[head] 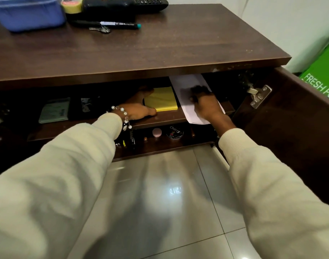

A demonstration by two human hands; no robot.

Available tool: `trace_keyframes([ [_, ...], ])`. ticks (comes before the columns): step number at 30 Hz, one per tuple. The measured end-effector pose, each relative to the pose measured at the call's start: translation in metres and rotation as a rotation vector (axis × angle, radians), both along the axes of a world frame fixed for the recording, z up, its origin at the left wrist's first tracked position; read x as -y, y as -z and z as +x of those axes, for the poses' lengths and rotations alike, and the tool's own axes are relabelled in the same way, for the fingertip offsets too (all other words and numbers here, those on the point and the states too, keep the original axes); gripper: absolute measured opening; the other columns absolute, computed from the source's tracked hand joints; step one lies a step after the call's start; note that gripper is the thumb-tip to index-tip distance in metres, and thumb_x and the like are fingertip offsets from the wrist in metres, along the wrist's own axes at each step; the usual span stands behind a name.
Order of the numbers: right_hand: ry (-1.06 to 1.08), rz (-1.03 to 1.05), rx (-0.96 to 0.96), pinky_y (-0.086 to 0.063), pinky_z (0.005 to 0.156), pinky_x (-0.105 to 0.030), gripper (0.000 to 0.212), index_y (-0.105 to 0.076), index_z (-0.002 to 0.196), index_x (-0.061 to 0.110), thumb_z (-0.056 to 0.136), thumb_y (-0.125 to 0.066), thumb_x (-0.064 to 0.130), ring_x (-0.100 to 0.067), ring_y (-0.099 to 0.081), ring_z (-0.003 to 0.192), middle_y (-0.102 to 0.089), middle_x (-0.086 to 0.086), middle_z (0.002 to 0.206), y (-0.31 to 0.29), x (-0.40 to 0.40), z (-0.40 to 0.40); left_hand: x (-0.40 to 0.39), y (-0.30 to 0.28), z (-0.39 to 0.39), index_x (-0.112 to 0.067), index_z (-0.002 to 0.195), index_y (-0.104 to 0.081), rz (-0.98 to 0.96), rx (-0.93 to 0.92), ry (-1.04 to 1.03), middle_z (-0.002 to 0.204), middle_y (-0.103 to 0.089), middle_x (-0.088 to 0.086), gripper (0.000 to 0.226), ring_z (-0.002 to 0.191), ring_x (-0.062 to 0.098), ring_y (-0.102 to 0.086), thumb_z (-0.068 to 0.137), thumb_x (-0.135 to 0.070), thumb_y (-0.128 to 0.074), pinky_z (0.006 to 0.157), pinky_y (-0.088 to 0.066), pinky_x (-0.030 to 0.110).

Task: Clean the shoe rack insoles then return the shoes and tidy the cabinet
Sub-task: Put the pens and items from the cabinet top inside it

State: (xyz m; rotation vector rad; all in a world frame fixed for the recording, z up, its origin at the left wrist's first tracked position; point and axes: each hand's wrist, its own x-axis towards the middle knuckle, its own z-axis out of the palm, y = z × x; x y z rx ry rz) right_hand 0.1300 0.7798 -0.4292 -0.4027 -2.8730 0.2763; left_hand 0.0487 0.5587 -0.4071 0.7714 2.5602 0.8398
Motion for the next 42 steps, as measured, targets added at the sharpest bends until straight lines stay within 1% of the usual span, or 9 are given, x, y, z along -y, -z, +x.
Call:
trace_keyframes([
  [5,0.009,-0.069,-0.28,-0.05,0.079,-0.037,0.025,-0.067,0.108,0.0,0.092,-0.05,0.008,-0.04,-0.062,0.096,-0.067,-0.022,0.104,-0.012,0.023,0.029,0.012,-0.009,0.02,-0.034,0.147,-0.033,0.004,-0.116,-0.024,0.153,-0.031,-0.004,0.066,0.136,0.022,-0.036,0.088,-0.039,-0.064,0.093,-0.029,0.019],
  [10,-0.123,-0.311,-0.32,-0.053,0.064,-0.039,0.021,-0.072,0.088,0.005,0.093,-0.056,0.018,-0.023,-0.066,0.068,-0.072,-0.009,0.075,-0.052,0.059,0.067,0.033,-0.041,0.055,-0.022,0.114,-0.069,0.146,-0.189,0.097,0.097,-0.07,-0.004,0.026,0.082,0.006,-0.064,0.089,-0.023,-0.064,0.07,-0.04,0.011],
  [14,-0.202,-0.531,-0.419,-0.056,0.058,-0.032,0.021,-0.072,0.077,0.01,0.089,-0.064,0.025,-0.004,-0.062,0.05,-0.067,0.0,0.058,-0.115,0.081,0.092,0.065,-0.084,0.088,-0.014,0.094,-0.075,0.33,-0.23,0.193,0.071,-0.072,-0.005,0.012,0.058,0.002,-0.066,0.087,-0.015,-0.065,0.063,-0.056,0.019],
  [20,-0.163,-0.681,-0.619,-0.051,0.05,-0.027,0.029,-0.069,0.072,0.014,0.088,-0.063,0.037,-0.011,-0.059,0.048,-0.063,-0.001,0.055,-0.2,0.103,0.074,0.102,-0.15,0.084,-0.016,0.081,-0.073,0.632,-0.38,-0.082,0.055,-0.066,0.0,0.01,0.043,0.004,-0.06,0.088,-0.018,-0.066,0.044,-0.047,0.017],
  [25,-0.044,-0.557,-0.462,-0.052,0.07,-0.023,0.006,-0.07,0.086,0.015,0.085,-0.069,0.02,-0.009,-0.063,0.069,-0.071,-0.004,0.08,-0.213,0.119,0.007,0.121,-0.175,0.04,-0.011,0.092,-0.076,0.452,-0.487,-0.424,0.081,-0.075,0.008,0.014,0.078,0.019,-0.07,0.084,-0.016,-0.065,0.084,-0.053,0.031],
  [28,-0.045,-0.427,-0.304,-0.046,0.084,-0.023,0.025,-0.067,0.108,0.007,0.085,-0.069,0.017,-0.018,-0.062,0.096,-0.069,-0.009,0.105,-0.207,0.129,-0.031,0.129,-0.172,0.02,-0.009,0.1,-0.076,0.343,-0.476,-0.548,0.1,-0.074,0.01,0.019,0.1,0.024,-0.066,0.085,-0.013,-0.064,0.096,-0.046,0.03],
  [32,-0.066,-0.294,-0.138,-0.04,0.101,-0.037,0.042,-0.055,0.126,0.008,0.09,-0.063,0.025,-0.029,-0.051,0.119,-0.059,-0.013,0.126,-0.193,0.139,-0.062,0.131,-0.164,0.004,-0.01,0.103,-0.074,0.295,-0.425,-0.591,0.107,-0.072,0.009,0.02,0.109,0.027,-0.061,0.085,-0.013,-0.065,0.1,-0.044,0.03],
  [38,-0.089,0.006,-0.167,-0.035,0.094,-0.044,0.028,-0.062,0.121,0.019,0.093,-0.057,0.02,-0.032,-0.045,0.117,-0.062,-0.009,0.117,-0.18,0.142,-0.077,0.128,-0.156,-0.009,-0.013,0.103,-0.073,0.26,-0.424,-0.589,0.104,-0.073,0.006,0.02,0.104,0.023,-0.064,0.085,-0.02,-0.068,0.096,-0.045,0.029],
  [42,-0.107,-0.033,-0.167,-0.03,0.091,-0.045,0.022,-0.069,0.109,0.02,0.093,-0.057,0.012,-0.03,-0.042,0.117,-0.06,-0.007,0.112,-0.183,0.133,-0.073,0.122,-0.156,-0.019,-0.013,0.105,-0.073,0.22,-0.428,-0.531,0.106,-0.072,0.009,0.021,0.104,0.025,-0.063,0.087,-0.023,-0.067,0.096,-0.048,0.035],
])
